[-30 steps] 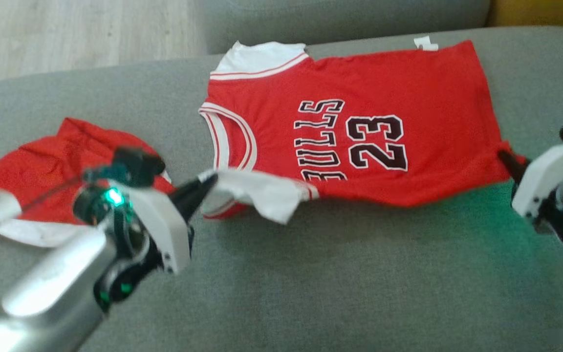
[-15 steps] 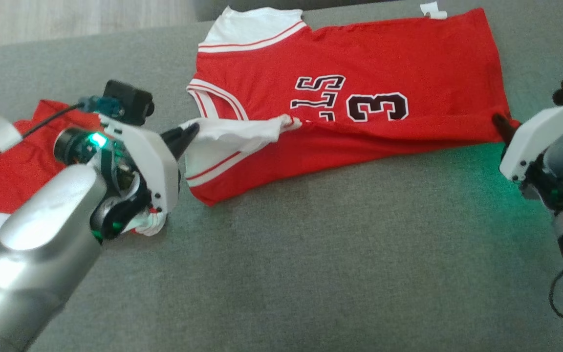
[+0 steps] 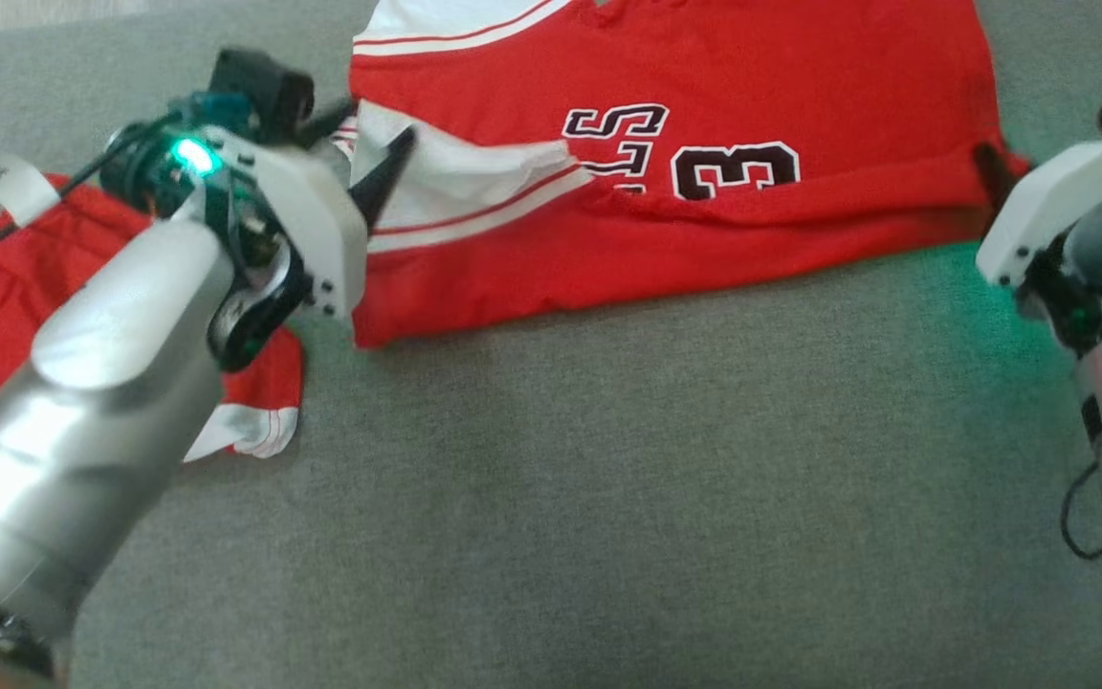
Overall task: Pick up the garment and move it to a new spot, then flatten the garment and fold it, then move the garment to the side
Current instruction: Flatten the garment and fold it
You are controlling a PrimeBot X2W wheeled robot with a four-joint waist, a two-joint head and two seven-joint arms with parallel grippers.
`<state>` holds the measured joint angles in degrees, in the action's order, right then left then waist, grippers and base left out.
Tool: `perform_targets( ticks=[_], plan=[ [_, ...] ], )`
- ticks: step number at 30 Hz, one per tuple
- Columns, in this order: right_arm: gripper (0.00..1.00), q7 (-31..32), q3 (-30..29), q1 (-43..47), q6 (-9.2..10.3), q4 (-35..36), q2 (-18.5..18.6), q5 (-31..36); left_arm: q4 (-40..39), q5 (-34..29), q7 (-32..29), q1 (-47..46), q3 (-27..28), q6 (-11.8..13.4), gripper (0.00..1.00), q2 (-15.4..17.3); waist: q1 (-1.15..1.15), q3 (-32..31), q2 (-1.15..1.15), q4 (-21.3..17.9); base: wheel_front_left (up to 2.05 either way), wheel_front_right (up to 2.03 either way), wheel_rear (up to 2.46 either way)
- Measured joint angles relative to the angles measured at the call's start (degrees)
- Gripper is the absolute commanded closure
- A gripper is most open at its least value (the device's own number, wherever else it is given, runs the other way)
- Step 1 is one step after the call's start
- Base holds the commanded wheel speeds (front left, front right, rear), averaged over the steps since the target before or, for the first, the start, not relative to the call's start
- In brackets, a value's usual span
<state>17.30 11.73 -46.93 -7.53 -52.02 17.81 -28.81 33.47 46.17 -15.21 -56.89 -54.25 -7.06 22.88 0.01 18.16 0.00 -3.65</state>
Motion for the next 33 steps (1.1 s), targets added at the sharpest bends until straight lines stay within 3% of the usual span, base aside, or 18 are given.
perform_targets(
  ticks=[2, 9, 11, 15, 20, 26, 33],
  plan=[
    [0.00, -3.22, -1.54, -1.10, 0.00, -0.84, -0.74, 0.09, 2.09, -0.44, 3.88, -0.94, 0.81, 0.20, 0.00, -1.71, 0.00, -0.01, 0.00, -0.03, 0.00, 0.00, 0.00],
    [0.00, -22.85, -2.92, -1.36, 0.00, 3.35, -1.42, -0.10, 6.26, -2.13, 25.27, -1.73, 7.06, 6.06, 0.00, -5.63, -0.01, -1.92, 0.00, 0.48, 0.00, 0.00, 0.00],
    [0.00, -28.46, -2.74, 0.01, 0.00, 6.13, -1.24, 0.26, 6.02, -2.40, 28.36, -1.20, 8.44, 7.47, 0.00, -6.42, -0.01, -2.89, 0.00, 0.73, 0.00, 0.00, 0.00],
    [0.00, -31.60, -4.22, 7.24, 0.00, 12.17, -0.70, 3.77, 0.34, -4.77, 29.67, 3.99, 12.66, 11.50, 0.00, -7.66, -0.02, -4.96, 0.00, 1.13, 0.00, 0.00, 0.00],
    [0.00, -31.69, -12.58, 19.99, 0.00, 24.09, -3.34, 9.77, -11.07, -12.12, 29.93, 17.94, 19.28, 15.78, 0.00, -10.11, -0.02, -7.23, 0.00, 1.46, 0.00, 0.00, 0.00],
    [0.00, -31.69, -17.86, 32.71, 0.00, 31.30, -10.24, 15.33, -12.35, -16.42, 29.92, 33.13, 21.13, 16.45, 0.00, -13.22, -0.03, -9.50, 0.00, 1.52, 0.00, 0.00, 0.00],
    [0.00, -31.67, -19.18, 34.70, 0.00, 34.10, -12.35, 16.97, -7.44, -18.50, 29.89, 34.42, 22.75, 15.06, 0.00, -14.60, -0.02, -9.91, 0.00, 1.12, 0.00, 0.00, 0.00]
  ],
)
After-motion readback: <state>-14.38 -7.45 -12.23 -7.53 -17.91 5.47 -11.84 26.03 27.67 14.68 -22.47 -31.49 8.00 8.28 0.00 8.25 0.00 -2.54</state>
